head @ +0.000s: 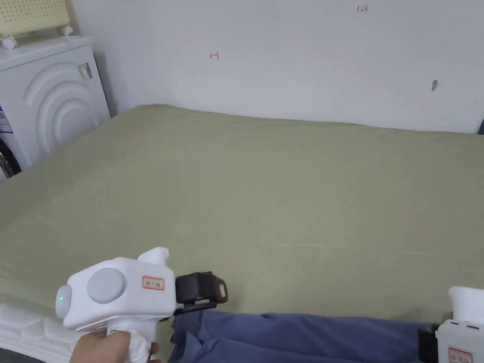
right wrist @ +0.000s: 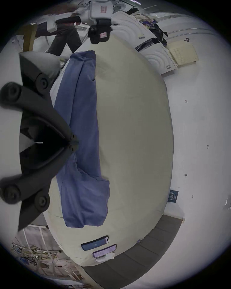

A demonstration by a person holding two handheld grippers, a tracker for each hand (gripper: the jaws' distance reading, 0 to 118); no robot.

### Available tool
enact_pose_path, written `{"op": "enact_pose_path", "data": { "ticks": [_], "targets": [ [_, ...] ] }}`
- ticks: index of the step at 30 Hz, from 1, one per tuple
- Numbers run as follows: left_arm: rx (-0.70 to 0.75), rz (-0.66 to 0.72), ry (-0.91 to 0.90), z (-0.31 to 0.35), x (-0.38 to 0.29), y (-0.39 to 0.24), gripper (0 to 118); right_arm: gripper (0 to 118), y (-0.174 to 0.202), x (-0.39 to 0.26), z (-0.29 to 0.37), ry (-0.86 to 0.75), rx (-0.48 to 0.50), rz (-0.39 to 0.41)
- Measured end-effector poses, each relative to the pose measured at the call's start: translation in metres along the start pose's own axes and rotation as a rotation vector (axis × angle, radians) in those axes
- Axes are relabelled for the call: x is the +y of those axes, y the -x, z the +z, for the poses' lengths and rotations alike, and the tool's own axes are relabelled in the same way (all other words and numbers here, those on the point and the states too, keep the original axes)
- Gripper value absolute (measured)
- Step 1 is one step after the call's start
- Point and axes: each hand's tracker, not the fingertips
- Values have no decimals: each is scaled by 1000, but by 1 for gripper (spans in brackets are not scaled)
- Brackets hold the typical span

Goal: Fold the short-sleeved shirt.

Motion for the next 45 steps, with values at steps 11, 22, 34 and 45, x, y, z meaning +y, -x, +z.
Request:
{"op": "enact_pose_path", "data": {
  "ticks": [11, 22, 34, 45],
  "targets": [
    [-116, 125, 202, -61, -22, 57, 113, 1, -10, -2, 7, 22, 30, -22],
    [-18, 124, 109, -28, -20, 32, 13, 1, -7, -7, 11, 41, 79, -33],
    [-275, -77, 108, -32, 15, -107, 13, 1, -39, -5, 33, -7, 72, -118],
    [-433, -116, 297, -125, -21, -172, 54, 1, -81, -5, 47, -42, 0, -205]
  ]
}}
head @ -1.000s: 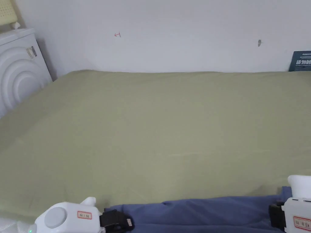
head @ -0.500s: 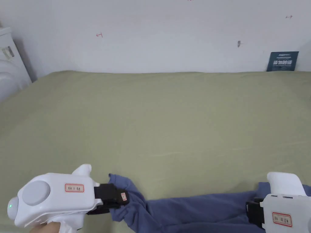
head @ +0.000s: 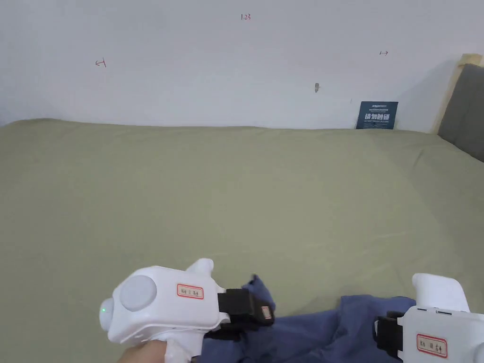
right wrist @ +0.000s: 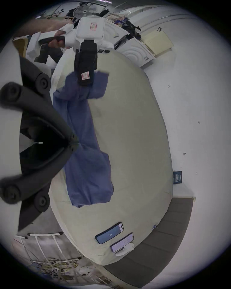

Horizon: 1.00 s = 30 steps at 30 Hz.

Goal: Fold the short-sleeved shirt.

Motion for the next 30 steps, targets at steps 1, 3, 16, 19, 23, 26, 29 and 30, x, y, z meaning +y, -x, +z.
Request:
{"op": "enact_pose_path", "data": {
  "ticks": [1, 3, 16, 19, 23, 26, 29, 30],
  "targets": [
    [-55, 45, -9, -8, 0, 8, 81, 1, -2, 0, 0, 4, -1, 0],
    [-99, 129, -19, -18, 0, 21, 99, 1, -6, -2, -2, 4, -2, -4],
    [50, 126, -44, 24, -32, 45, 0, 1, 2, -2, 5, 4, 8, -4],
    [127, 149, -94, 37, -28, 74, 0, 1, 5, -3, 4, 10, 19, 9],
    [117, 234, -123, 46, -38, 98, 0, 1, 7, -4, 6, 11, 32, 20],
    [98, 243, -110, 44, -54, 79, 0, 1, 8, -4, 7, 9, 37, 19],
    [158, 203, -184, 44, -58, 64, 0, 1, 8, -4, 8, 10, 40, 19],
    [124, 167, -226, 49, -50, 66, 0, 1, 8, -4, 9, 12, 40, 24]
  ]
}}
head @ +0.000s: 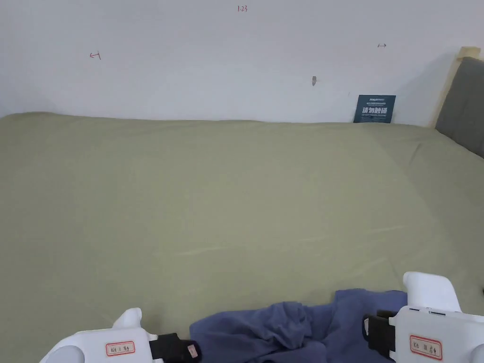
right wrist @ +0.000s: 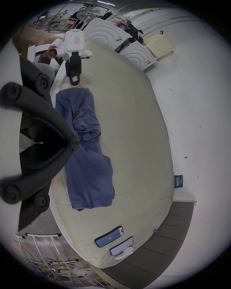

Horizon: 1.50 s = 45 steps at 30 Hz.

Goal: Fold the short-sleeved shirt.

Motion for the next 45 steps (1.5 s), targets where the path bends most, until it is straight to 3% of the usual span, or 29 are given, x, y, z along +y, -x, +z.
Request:
{"op": "enact_pose_path", "data": {
  "ticks": [3, 5, 7, 15, 21, 24, 27, 31, 33, 35, 36, 37, 39, 40, 45],
  "targets": [
    [-149, -22, 5, -18, 6, -21, 0, 1, -1, -1, 4, -2, -2, 0],
    [-117, -49, 29, -36, -2, -40, 0, 1, -2, -1, 7, -9, 11, -7],
    [-181, -86, 64, -63, -11, -46, 0, 1, -3, -2, 13, -19, 15, -8],
    [-264, -26, 212, -161, -52, -27, 0, 1, -3, -2, 25, -40, 16, -4],
    [-311, 20, 299, -177, -92, -35, 0, 1, 2, -1, 25, -51, 24, 12],
    [-317, -63, 293, -161, -89, -38, 0, 1, 3, -1, 23, -49, 28, 14],
    [-381, -29, 219, -116, -61, -29, 0, 1, 4, -1, 20, -45, 31, 13],
    [-246, -13, 54, -35, -14, -1, 0, 1, 9, 1, 14, -45, 44, 12],
    [-141, 44, 35, -13, -1, 13, 0, 1, 13, 3, 11, -46, 56, 16],
    [-139, 87, 56, -2, 6, 30, 0, 1, 17, 5, 11, -46, 76, 25],
    [-133, 82, 46, -2, 5, 33, 4, 1, 18, 5, 11, -48, 83, 29],
    [-138, 72, 44, -2, 4, 37, 24, 1, 20, 6, 12, -47, 91, 34],
    [-165, 99, 66, -7, 0, 44, 99, 1, 20, 6, 12, -48, 101, 36],
    [-177, 136, 115, -16, -7, 42, 109, 1, 20, 7, 13, -48, 106, 35],
    [-308, 195, 115, -51, -15, 58, 109, 1, 16, 9, 18, -56, 96, 32]
  ]
}}
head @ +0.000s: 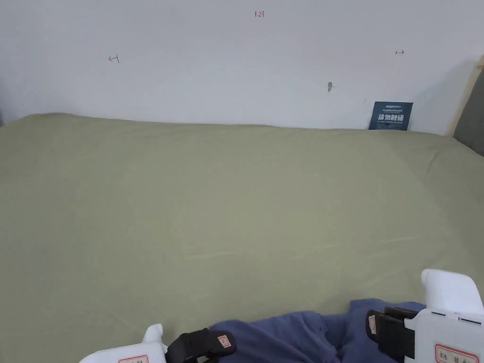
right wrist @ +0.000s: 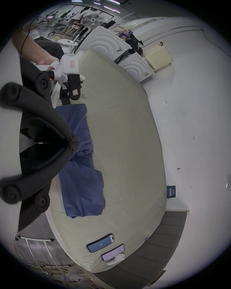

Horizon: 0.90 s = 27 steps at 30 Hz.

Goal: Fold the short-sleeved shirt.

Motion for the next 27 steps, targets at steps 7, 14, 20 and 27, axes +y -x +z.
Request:
{"op": "enact_pose_path", "data": {
  "ticks": [7, 14, 20, 27],
  "targets": [
    [-39, -27, 50, -29, -8, -24, 50, 1, -6, -4, -7, 12, -3, -37],
    [164, -79, 60, -17, 2, -41, 9, 1, -2, -8, -11, 36, 1, -24],
    [254, -182, 44, 41, 54, -36, 9, 1, 4, -6, -16, 45, -7, -13],
    [493, -251, -63, 156, 99, -61, 9, 1, 17, -4, -24, 62, 4, 18]
  ]
}}
